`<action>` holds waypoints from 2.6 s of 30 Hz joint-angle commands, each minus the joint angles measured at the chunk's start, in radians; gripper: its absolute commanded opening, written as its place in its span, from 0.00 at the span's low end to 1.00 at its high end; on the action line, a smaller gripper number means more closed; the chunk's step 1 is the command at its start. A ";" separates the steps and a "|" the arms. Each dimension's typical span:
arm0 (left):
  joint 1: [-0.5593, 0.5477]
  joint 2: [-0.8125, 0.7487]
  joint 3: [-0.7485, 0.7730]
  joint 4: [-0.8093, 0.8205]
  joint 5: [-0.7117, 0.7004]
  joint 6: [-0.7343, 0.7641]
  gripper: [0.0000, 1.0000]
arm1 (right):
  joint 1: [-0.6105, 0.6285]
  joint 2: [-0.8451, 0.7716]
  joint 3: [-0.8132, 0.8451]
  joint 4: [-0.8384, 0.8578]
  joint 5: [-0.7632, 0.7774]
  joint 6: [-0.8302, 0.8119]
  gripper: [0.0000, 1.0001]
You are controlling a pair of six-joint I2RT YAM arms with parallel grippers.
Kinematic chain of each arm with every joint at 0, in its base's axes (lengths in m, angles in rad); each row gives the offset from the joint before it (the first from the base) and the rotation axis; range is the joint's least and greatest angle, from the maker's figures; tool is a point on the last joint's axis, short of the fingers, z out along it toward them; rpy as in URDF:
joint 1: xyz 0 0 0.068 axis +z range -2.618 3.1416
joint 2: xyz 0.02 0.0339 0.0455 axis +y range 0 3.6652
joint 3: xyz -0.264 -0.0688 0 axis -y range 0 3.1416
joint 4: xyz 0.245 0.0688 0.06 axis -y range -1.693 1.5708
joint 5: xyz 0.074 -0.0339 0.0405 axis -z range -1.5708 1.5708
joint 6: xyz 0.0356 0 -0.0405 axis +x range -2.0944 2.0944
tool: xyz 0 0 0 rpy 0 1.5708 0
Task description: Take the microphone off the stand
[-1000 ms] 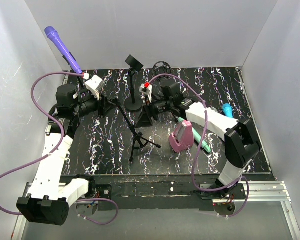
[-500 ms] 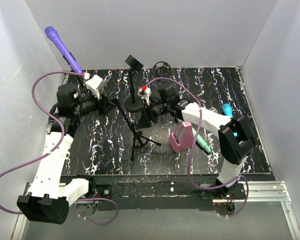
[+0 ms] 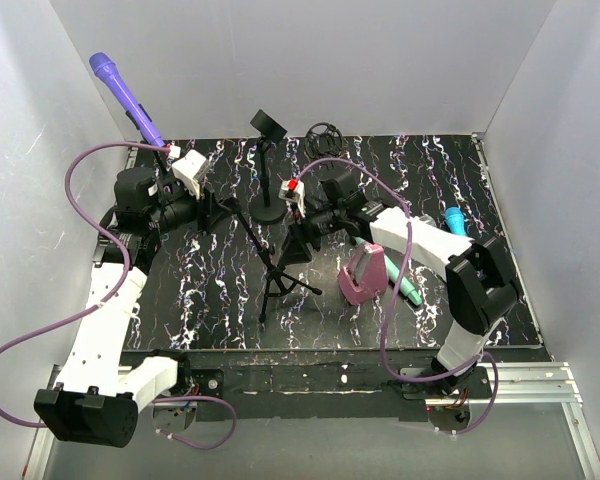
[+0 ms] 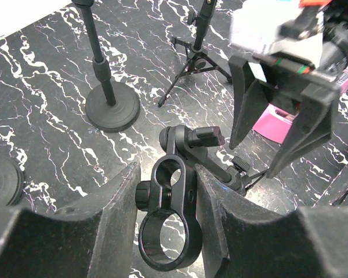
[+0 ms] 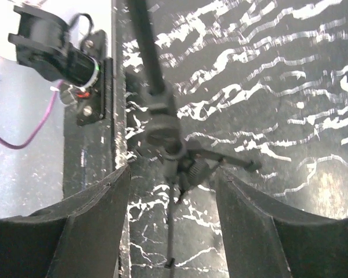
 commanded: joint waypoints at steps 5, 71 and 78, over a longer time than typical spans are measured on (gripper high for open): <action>-0.002 0.003 0.028 -0.021 0.033 0.001 0.00 | -0.002 -0.031 0.063 0.163 -0.039 0.179 0.68; -0.034 0.004 0.178 -0.084 0.146 0.264 0.00 | -0.024 -0.186 0.135 -0.278 0.179 -0.221 0.67; -0.100 -0.053 0.165 -0.154 0.134 0.398 0.05 | -0.025 -0.247 0.174 -0.379 0.190 -0.223 0.67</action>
